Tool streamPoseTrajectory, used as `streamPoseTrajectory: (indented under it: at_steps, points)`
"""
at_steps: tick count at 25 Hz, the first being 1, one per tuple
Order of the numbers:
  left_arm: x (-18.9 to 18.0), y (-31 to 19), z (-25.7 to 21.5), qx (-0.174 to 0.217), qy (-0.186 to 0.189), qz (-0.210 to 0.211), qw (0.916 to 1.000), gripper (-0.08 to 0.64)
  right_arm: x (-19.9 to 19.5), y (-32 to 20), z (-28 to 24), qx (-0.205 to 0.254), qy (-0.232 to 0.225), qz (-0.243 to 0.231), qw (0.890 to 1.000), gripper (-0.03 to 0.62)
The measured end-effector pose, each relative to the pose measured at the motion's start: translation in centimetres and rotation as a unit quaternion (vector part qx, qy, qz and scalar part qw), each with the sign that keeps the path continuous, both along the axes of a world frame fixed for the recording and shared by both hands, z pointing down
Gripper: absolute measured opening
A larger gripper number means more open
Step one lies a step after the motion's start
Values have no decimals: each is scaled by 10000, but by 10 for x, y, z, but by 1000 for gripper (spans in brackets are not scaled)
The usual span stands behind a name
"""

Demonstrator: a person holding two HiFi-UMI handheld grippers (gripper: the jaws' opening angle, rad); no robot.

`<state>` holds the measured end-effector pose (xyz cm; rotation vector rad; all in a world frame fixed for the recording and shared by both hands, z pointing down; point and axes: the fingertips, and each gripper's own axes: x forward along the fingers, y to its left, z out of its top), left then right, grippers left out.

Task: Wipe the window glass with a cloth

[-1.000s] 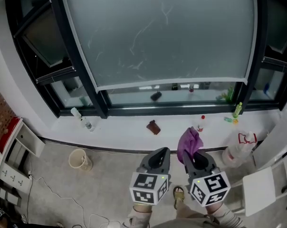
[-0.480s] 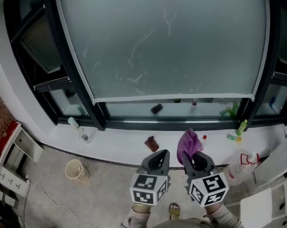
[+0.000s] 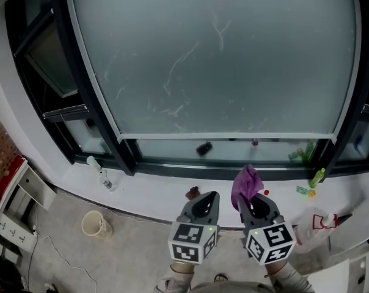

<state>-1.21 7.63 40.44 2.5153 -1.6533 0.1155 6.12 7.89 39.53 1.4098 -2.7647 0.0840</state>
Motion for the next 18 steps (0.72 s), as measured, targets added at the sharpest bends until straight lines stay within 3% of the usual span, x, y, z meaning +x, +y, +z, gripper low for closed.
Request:
streamPoseTrajectory:
  at_steps: [18]
  points:
    - [-12, -97, 11, -106, 6, -43, 9999, 5, -10, -95, 10, -132, -46, 2, 9999, 55]
